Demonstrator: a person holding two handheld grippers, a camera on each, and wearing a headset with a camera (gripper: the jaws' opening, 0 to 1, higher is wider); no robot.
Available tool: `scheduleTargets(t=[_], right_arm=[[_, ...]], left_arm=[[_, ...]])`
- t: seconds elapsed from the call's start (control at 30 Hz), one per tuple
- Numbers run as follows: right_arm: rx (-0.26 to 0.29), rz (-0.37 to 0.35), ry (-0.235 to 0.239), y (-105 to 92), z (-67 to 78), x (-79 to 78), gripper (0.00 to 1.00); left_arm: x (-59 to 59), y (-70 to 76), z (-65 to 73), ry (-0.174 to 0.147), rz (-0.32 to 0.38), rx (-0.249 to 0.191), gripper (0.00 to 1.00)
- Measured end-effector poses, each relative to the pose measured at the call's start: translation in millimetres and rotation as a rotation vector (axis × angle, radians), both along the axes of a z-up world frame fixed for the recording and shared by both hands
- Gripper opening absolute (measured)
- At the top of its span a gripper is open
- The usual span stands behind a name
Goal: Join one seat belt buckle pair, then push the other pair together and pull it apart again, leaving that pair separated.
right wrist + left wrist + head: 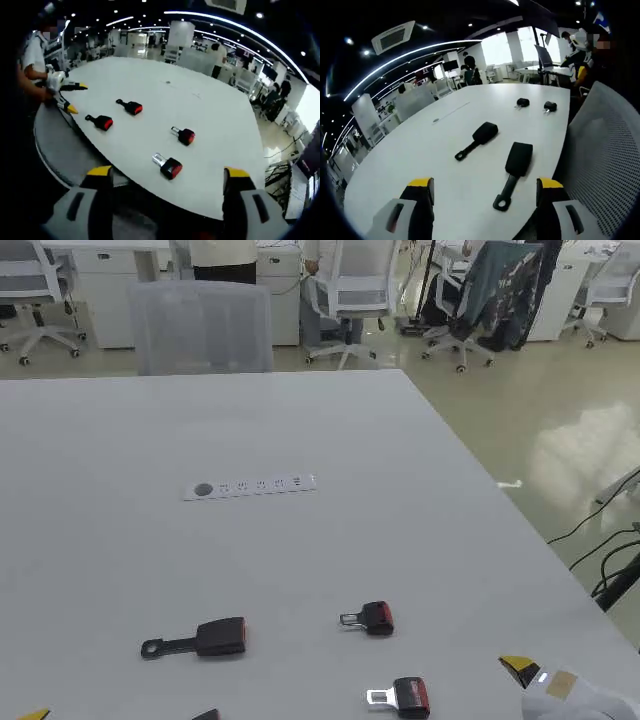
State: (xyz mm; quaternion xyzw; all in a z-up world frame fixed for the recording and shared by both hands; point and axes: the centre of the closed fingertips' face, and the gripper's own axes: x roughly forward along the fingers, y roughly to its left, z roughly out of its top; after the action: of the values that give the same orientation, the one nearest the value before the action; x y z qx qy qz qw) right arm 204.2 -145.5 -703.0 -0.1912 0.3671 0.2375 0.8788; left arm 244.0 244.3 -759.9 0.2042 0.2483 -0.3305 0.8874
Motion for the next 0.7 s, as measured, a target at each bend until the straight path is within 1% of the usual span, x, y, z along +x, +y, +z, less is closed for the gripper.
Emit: scheduleTargets(t=[0.07,0.17,0.3,0.4,0.47,0.53,0.6,0.7], right_arm=[[-0.005,0.006,-0.002,0.1,-0.5,2.6,0.89],[0.009,-0.001,-0.009,-0.8,1.8,5.9,0.89],[0.006,0.007,-0.004,-5.2,-0.5,3.2,0.89],[-0.006,0.022,0.020,-15.5,-10.1,1.1,0.88],[-0.011,0.021,0.028,-23.4,-13.4,2.8,0.88],[-0.011,0.015,0.032,-29.1,-12.6,6.0,0.88],[-0.012,0.018,0.027,-31.5,-10.9,9.3,0.87],[-0.018,0.030,0.023,-32.2,-11.0,12.4,0.87]], left_arm=[[-1.1,0.6,-1.4,0.004,0.002,0.007,0.66],[-4.2,0.4,-6.6,0.025,-0.001,0.019,0.66],[-3.8,0.3,-4.7,0.018,-0.003,0.023,0.64],[-2.8,2.0,-5.1,0.024,0.009,0.022,0.66],[-4.9,-1.0,-7.1,0.034,-0.003,0.029,0.67],[-6.0,-3.2,-6.6,0.032,-0.017,0.036,0.68],[-6.4,-3.6,-6.1,0.036,-0.017,0.036,0.68],[-6.6,-7.6,-3.7,0.025,-0.038,0.031,0.68]])
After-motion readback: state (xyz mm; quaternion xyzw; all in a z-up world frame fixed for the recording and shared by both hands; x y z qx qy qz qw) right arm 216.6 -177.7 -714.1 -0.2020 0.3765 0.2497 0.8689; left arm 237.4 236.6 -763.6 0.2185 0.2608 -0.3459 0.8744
